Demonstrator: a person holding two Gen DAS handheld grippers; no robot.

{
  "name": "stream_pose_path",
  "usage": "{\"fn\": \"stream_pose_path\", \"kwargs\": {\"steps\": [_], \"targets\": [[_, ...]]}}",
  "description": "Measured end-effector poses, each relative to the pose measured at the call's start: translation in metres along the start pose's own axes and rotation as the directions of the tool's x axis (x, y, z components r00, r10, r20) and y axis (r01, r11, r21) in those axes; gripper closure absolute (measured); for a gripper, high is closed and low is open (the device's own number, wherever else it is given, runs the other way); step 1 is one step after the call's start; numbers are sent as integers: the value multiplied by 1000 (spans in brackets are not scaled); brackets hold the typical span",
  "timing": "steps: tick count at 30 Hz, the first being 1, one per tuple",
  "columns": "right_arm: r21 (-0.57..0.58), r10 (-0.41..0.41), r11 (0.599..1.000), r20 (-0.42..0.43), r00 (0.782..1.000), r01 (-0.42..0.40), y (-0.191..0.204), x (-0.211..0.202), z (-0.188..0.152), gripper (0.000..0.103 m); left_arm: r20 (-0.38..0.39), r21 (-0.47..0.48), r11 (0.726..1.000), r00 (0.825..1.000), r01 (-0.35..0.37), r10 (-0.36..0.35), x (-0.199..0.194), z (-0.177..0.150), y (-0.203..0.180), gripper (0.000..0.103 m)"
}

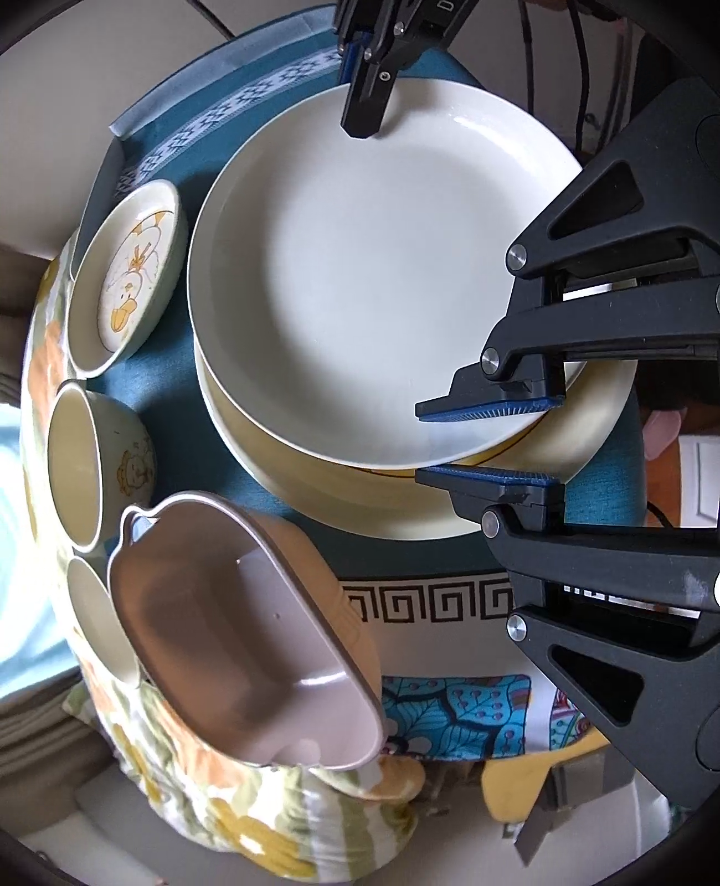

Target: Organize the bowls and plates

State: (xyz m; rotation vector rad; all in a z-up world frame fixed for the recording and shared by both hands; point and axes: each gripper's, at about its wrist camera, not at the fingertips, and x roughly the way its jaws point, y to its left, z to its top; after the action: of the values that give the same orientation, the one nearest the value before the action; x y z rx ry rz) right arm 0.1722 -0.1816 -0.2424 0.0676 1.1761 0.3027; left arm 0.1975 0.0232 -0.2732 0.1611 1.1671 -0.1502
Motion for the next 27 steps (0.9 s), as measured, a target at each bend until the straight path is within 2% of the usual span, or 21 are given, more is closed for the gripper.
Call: {"fn": "stream_pose_path", "kwargs": {"steps": [7, 12, 18, 24, 27], "targets": [[-53, -35, 998, 1, 999, 35, 7, 2, 2, 89, 34, 66, 991, 992, -120, 118, -8, -6, -9, 90], [-84, -65, 994, 3, 998, 65, 13, 3, 3, 88, 41, 61, 990, 991, -126, 124, -10, -8, -4, 90], [-105, -95, 990, -3, 996, 94, 18, 4, 4, 88, 51, 78, 983, 985, -169, 166, -13, -13, -11, 90], [-109, -103, 989, -6, 995, 101, 19, 4, 5, 88, 56, 97, 975, 979, -202, 197, -16, -15, -15, 90], [-110, -88, 990, -8, 996, 87, 21, 4, 5, 88, 64, 121, 962, 969, -245, 239, -17, -17, -18, 90]]}}
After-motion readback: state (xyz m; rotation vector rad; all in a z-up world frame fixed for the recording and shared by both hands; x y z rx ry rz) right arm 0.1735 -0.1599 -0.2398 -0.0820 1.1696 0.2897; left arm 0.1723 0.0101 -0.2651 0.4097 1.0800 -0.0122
